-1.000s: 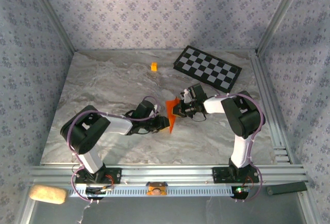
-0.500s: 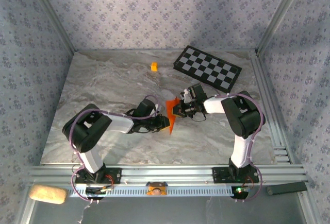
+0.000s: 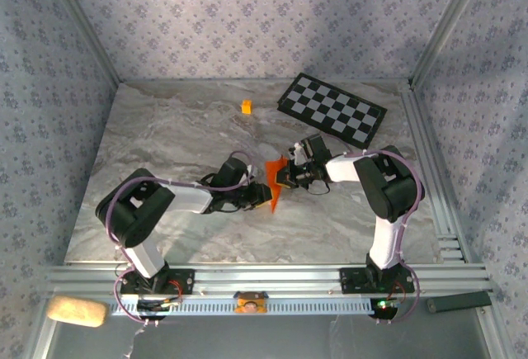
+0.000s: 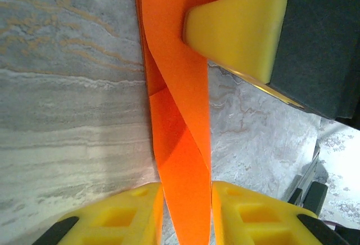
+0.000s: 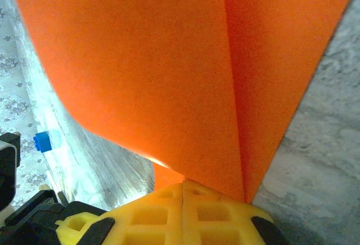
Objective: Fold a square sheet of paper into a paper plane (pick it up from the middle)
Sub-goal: Fold the wing for the fifth time at the center of the table.
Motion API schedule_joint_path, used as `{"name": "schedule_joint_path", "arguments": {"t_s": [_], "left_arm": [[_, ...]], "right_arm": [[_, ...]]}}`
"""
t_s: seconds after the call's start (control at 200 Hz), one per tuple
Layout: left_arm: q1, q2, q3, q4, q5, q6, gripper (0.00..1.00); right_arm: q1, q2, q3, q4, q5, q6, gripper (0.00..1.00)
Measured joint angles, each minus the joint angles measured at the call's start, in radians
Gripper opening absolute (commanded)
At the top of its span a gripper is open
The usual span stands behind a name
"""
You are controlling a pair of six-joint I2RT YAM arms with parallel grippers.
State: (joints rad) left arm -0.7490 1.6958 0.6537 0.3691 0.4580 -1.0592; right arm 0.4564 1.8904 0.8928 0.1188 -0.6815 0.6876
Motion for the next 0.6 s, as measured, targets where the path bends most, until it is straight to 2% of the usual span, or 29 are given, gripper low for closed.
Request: {"name": "schedule_joint_path", "arguments": {"t_s": [0.475, 0.6], "left_arm": [[-0.013, 0.002, 0.0, 0.032, 0.003, -0.008, 0.24], [-0.013, 0.023, 0.005, 0.048, 0.01, -0.013, 0.2]], "right_arm": [[0.002, -0.003, -0.001, -0.003, 0.007, 0.0, 0.06], [0.003, -0.004, -0.002, -0.002, 0.01, 0.0, 0.06]]}}
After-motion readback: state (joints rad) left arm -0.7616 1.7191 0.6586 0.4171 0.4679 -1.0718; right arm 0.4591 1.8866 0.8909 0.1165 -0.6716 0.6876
